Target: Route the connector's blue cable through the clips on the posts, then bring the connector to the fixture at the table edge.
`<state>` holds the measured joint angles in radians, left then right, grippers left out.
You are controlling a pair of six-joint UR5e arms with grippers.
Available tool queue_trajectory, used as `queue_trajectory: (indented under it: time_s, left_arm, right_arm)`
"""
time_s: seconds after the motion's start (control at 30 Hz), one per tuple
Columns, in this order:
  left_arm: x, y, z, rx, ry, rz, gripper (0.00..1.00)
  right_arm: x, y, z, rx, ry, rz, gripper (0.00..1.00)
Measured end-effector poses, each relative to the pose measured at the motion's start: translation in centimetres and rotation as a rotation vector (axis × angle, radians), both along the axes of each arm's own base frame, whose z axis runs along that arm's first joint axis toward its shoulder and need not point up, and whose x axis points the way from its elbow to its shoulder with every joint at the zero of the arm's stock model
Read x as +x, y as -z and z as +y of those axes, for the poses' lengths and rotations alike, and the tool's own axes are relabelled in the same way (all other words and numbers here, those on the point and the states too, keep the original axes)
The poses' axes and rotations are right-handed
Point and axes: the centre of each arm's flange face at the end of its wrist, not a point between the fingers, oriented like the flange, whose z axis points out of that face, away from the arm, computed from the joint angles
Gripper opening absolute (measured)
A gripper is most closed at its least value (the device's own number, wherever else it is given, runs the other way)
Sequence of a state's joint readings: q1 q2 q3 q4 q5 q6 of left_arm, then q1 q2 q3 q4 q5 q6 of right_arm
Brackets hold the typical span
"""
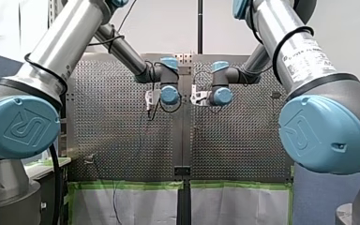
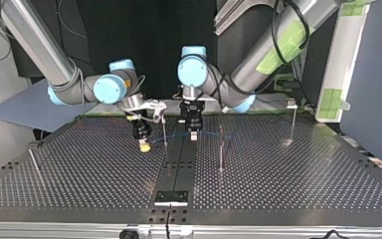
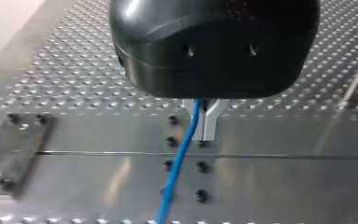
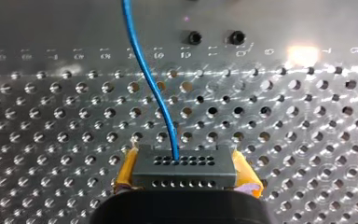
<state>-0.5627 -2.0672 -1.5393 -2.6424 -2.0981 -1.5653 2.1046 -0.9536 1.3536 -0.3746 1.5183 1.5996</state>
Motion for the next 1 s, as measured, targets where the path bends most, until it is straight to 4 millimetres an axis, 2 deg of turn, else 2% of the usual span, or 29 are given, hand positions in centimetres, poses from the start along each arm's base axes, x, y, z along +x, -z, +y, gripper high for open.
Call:
queue_trajectory:
  time_s: [0.33,0.67,1.0]
  left_arm:
    - [-0.6,1.9,0.0,0.010,-0.007,0.017,0.00]
    - [-2.7,4.8,0.4,0.016,0.006,0.031,0.00]
    - [-4.0,6.4,0.7,0.017,0.017,0.047,0.00]
  right_arm:
    - [-1.0,2.0,0.8,0.041,0.037,0.033,0.00]
    - [-2.0,4.4,1.9,0.074,0.062,0.059,0.00]
    - [-2.6,5.0,3.0,0.098,0.080,0.094,0.00]
